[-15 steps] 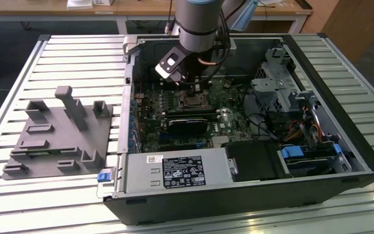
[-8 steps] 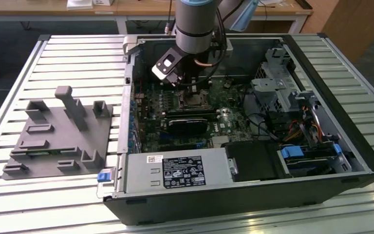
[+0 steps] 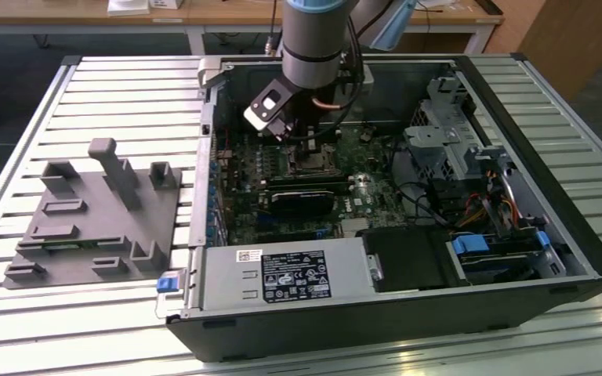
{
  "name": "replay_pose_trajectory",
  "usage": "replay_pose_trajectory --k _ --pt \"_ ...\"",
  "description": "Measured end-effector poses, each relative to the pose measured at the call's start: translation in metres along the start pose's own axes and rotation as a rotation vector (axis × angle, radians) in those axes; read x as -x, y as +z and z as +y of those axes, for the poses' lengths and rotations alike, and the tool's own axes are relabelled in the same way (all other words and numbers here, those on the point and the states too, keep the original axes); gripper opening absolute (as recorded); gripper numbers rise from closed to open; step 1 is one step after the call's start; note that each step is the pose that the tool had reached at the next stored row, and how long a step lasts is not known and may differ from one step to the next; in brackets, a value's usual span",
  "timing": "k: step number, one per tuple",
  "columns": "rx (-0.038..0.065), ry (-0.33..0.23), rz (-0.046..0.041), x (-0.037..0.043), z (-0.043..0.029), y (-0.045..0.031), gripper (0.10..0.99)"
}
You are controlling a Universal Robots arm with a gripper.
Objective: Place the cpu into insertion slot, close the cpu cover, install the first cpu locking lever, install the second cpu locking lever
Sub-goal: 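Close the cpu cover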
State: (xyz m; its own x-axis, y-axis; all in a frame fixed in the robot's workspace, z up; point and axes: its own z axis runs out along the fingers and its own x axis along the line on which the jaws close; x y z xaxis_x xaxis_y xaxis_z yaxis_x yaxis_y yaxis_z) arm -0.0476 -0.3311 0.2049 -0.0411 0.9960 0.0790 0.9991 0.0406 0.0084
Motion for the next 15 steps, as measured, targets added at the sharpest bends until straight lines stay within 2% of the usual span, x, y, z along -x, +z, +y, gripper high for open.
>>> replay_pose_trajectory --k 11,15 --pt "0.000 0.000 0.0001 0.0002 0.0000 0.0032 0.122" --pt "0.000 0.000 -0.0002 0.0004 0.0023 0.0042 0.122"
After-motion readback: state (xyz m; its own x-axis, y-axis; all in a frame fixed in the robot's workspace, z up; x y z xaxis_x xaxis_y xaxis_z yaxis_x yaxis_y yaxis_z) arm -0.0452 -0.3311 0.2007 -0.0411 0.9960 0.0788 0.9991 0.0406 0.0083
